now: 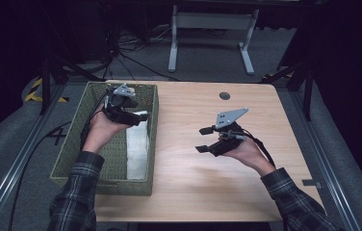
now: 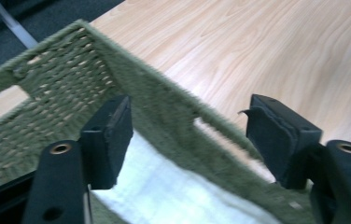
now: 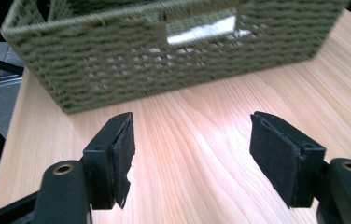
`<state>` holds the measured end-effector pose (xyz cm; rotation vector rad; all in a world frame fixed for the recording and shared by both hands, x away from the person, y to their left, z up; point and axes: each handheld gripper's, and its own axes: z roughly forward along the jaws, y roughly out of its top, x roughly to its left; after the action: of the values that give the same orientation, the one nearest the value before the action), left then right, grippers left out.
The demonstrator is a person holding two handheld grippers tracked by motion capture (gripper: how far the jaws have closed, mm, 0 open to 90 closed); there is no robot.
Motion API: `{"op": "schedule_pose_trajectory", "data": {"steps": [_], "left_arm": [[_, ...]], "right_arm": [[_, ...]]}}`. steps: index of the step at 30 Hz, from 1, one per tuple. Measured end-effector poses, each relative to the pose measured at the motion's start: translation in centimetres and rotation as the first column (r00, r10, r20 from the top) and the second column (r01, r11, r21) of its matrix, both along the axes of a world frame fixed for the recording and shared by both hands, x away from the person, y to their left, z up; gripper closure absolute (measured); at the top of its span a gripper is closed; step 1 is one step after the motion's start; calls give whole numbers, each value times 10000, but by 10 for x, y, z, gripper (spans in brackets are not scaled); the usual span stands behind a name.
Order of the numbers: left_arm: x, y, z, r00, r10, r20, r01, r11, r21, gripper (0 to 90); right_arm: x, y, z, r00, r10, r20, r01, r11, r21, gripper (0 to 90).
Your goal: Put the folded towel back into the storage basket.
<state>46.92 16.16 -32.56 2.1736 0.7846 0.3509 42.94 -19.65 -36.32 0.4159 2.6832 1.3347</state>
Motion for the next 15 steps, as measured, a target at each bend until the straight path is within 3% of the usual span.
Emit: {"op": "schedule_pose_trajectory", "data": {"steps": [2, 7, 15], "left_arm": [[-7, -11, 1, 9999, -12, -100, 9, 9996, -274, 278], [-16, -32, 3, 9997, -195, -116, 190, 9989, -428, 220], [-34, -68, 4, 9997, -165, -157, 158, 9989, -438, 156]], "right_arm": [[1, -8, -1, 10000, -92, -29, 91, 10000, -39, 296], [1, -27, -3, 9995, -310, 37, 311, 9994, -129, 287], [-5, -60, -11, 9958, -917, 62, 918, 9957, -139, 280]]}}
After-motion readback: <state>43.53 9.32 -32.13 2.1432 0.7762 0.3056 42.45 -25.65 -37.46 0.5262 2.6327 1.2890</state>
